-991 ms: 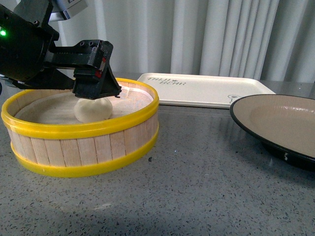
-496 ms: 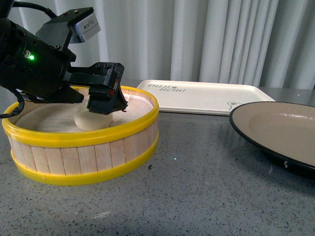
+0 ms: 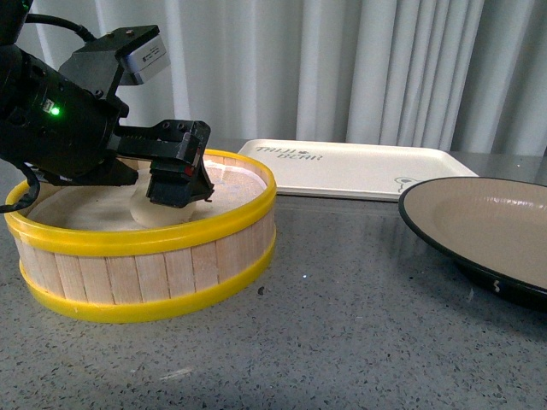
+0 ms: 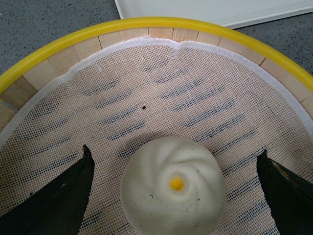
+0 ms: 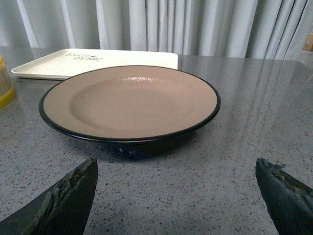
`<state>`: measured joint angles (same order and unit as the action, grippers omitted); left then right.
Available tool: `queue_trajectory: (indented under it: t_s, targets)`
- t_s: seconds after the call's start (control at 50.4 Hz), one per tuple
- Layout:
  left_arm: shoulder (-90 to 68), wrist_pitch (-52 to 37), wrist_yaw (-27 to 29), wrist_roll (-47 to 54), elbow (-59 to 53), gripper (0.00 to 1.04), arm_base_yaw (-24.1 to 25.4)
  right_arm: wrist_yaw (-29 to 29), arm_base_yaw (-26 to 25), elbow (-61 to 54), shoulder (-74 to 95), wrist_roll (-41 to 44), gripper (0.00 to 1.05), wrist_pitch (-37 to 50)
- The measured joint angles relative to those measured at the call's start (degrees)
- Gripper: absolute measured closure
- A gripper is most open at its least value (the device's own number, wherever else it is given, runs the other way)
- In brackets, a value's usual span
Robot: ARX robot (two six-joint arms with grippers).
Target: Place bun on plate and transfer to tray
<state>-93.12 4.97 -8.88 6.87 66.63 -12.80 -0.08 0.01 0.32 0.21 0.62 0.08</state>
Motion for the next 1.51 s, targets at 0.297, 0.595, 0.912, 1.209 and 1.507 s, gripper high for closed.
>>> queue_trajectory:
  t_s: [0.297,0.595,0.912,1.209,1.507]
  targets:
    - [-0.57,-0.07,-0.04,-0.13,-0.66,0.23,0.28,0.00,0.00,0.02,0.00,-0.02,0.08,0.00]
    - [-0.13,-0.87,-1.27,-1.07,-1.55,0.70,0.24,0.00,0.00,0.00,0.00,-0.02,0.08,0.00]
    - [3.63,-4.09,-1.22,-1.64,-2.56,0.99,-0.87,0.00,0.00,0.02,0.00,0.00,0.08,0.00]
    - [4.90,-8.52,-2.03,-1.60,-1.36,1.00,-2.89,0.00,0.00,0.00,0.00,-0.02,0.08,0.00]
    - [1.09,-20.04,-10.14,-2.84,2.27,1.00,-12.28,0.00,0.00,0.00,0.00,0.00,0.08,0.00]
